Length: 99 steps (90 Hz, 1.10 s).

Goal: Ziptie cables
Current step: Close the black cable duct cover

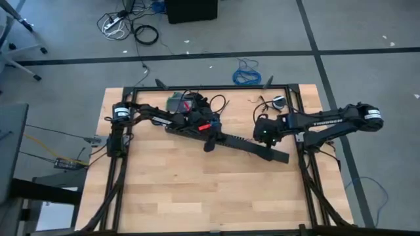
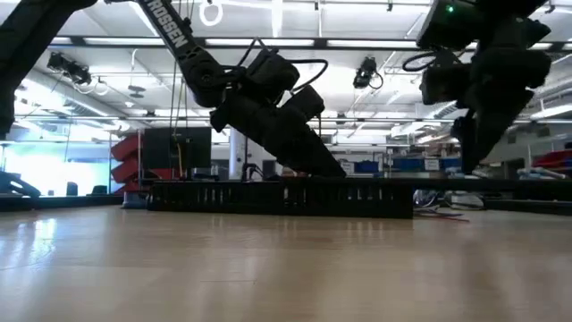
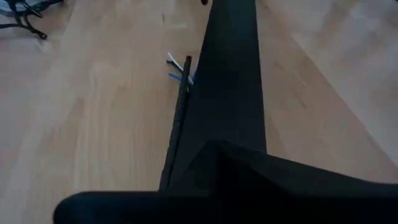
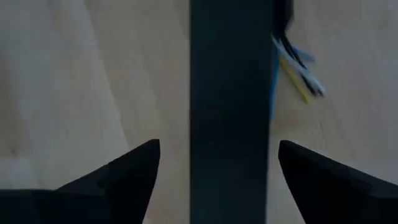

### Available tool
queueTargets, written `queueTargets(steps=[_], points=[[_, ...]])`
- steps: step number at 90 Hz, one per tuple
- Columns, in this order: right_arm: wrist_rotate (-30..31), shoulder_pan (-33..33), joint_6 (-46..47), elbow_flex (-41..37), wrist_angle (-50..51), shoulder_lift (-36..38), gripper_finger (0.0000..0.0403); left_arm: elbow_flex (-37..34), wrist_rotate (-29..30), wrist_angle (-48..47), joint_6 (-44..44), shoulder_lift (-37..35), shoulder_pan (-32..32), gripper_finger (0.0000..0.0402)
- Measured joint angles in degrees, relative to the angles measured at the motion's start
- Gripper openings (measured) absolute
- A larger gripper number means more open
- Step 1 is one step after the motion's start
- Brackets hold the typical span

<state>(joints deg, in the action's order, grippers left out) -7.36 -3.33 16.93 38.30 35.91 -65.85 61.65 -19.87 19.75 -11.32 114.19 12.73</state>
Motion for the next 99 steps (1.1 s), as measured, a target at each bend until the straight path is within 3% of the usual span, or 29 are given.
queueTargets(steps=[25, 47, 67, 99], points=[[4.52, -0.02, -3.81, -0.04, -10.60, -10.12, 0.0320, -0.02, 0.86, 0.28, 0.01, 0.00, -0.04, 0.0000], [4.73, -0.02, -6.48, -0.07, -15.28, -16.70, 0.0317, -0.02, 0.98, 0.17, -0.04, -0.02, -0.04, 0.0000], [4.71, -0.37, -8.36, -0.07, -19.70, -16.69, 0.0316, 0.00, 0.99, 0.26, -0.10, -0.02, -0.04, 0.0000], [5.07, -1.73, -9.60, -0.07, -18.27, -15.51, 0.0306, 0.00, 0.82, 0.20, -0.14, -0.02, -0.02, 0.0000]])
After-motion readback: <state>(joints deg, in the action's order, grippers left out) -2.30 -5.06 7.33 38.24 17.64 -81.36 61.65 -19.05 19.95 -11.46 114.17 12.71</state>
